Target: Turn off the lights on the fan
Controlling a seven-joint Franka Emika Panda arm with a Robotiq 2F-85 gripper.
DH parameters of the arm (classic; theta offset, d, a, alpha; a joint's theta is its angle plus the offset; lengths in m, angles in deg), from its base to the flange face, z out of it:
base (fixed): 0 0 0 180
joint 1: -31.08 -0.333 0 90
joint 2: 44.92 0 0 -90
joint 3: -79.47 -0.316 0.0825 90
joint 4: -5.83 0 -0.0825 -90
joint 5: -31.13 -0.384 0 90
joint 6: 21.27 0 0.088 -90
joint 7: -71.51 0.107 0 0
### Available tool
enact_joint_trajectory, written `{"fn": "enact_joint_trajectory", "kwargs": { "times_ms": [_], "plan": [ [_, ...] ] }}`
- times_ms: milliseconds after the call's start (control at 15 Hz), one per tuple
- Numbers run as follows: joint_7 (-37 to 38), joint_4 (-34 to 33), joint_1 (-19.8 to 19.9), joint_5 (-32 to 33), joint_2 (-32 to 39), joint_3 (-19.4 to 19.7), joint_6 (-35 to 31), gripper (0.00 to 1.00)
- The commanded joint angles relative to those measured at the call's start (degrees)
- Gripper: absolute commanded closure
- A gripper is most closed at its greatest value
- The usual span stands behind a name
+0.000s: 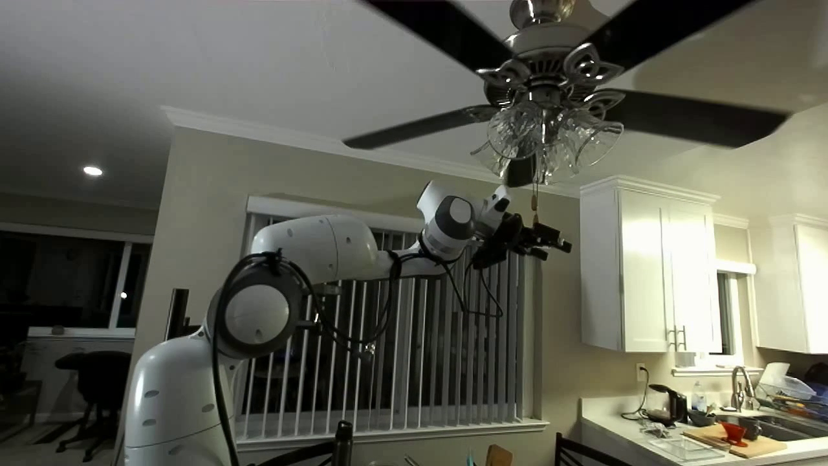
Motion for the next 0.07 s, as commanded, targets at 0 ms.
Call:
{"fn": "enact_joint_trajectory", "kwargs": {
  "times_ms": [0],
  "plan": [
    [1.0,-0.2,-4.7,2.1,0.8,3.6,0.6,0.00]
  ]
}}
